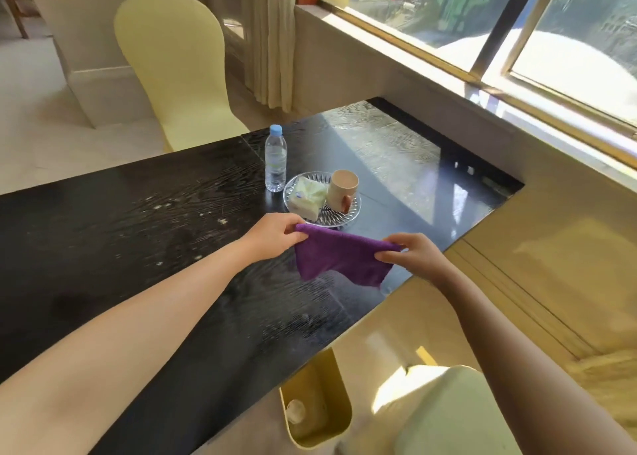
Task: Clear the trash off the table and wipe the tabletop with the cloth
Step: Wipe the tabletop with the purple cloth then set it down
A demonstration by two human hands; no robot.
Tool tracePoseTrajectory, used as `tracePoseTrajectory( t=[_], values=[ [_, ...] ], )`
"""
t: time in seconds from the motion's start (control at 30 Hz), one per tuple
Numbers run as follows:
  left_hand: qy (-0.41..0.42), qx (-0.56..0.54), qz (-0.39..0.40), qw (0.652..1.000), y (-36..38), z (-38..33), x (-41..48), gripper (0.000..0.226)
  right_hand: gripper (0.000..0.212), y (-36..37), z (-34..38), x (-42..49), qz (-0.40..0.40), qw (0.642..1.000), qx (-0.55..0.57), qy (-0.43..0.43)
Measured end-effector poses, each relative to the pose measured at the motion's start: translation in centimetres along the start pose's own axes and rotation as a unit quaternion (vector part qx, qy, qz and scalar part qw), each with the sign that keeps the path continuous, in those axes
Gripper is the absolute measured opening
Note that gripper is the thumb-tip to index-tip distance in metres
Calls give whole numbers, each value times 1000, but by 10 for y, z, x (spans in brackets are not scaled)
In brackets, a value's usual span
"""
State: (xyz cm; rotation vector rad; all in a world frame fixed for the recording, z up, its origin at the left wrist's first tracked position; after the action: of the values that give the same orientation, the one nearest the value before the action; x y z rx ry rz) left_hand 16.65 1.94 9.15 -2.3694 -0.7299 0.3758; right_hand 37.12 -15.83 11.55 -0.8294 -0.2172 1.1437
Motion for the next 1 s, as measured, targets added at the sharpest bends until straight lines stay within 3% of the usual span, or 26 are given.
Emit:
tracePoseTrajectory(
  t=[0.17, 0.37, 0.53, 0.67, 0.8, 0.9, 1.0],
  values=[
    [-14, 38, 54, 998, 21, -15, 30, 24, 20, -21, -31, 9, -3, 1000, -4, 23],
    [-24, 88, 138, 986, 41, -24, 74, 22, 17, -29, -74, 19, -18, 997, 3, 81],
    [-13, 15, 83, 996, 64, -29, 120, 14, 17, -32, -97, 41, -138, 985, 31, 99],
    [13, 55, 48, 997, 87, -10, 136, 12, 22, -12, -115, 63, -191, 976, 25, 102],
    [8, 109, 70, 992, 125, 41, 117, 17, 25, 41, -143, 65, -175, 979, -1, 103],
    [-8, 148, 136, 979, 151, 81, 92, 15, 25, 85, -160, 51, -101, 988, -59, 104],
    [16, 154, 136, 978, 165, 96, 77, 15, 26, 105, -173, 37, -119, 983, -109, 91]
  ],
)
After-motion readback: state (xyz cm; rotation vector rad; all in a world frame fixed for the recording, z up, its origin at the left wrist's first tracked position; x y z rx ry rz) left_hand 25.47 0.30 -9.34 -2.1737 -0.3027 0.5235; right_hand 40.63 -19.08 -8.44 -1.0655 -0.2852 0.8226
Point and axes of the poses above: each hand's wrist, its own x-axis towards the middle knuckle, its own y-axis out of the palm, z = x × y, the point moved 1 cm from there along x, towards the middle knuckle
